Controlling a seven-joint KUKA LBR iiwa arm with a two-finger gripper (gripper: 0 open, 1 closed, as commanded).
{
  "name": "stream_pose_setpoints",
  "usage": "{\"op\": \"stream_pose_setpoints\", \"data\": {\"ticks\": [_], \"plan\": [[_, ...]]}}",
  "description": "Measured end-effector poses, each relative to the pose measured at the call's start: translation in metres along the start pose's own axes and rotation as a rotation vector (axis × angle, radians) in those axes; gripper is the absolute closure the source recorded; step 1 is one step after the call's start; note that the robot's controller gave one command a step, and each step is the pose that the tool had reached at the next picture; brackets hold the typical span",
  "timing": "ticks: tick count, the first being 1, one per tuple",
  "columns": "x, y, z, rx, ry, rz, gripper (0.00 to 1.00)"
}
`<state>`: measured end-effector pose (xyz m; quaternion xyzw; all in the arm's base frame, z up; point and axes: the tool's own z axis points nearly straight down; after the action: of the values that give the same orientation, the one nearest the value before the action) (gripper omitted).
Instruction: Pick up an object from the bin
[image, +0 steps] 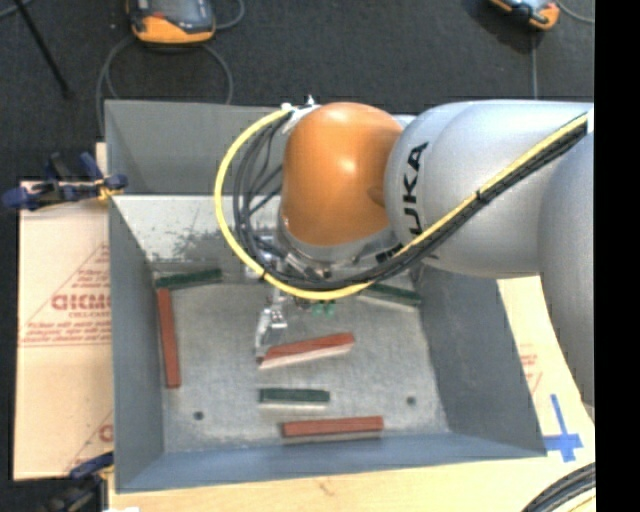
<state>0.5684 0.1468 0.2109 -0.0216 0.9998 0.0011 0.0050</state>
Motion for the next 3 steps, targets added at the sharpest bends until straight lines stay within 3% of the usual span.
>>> {"op": "stream_pose_setpoints", "data": {"ticks": [2, 3], "plan": [[0.011, -0.045, 0.097, 0.001, 0.008, 0.071, 0.00], [0.037, -0.073, 0.128, -0.003, 0.004, -0.037, 1.00]]}}
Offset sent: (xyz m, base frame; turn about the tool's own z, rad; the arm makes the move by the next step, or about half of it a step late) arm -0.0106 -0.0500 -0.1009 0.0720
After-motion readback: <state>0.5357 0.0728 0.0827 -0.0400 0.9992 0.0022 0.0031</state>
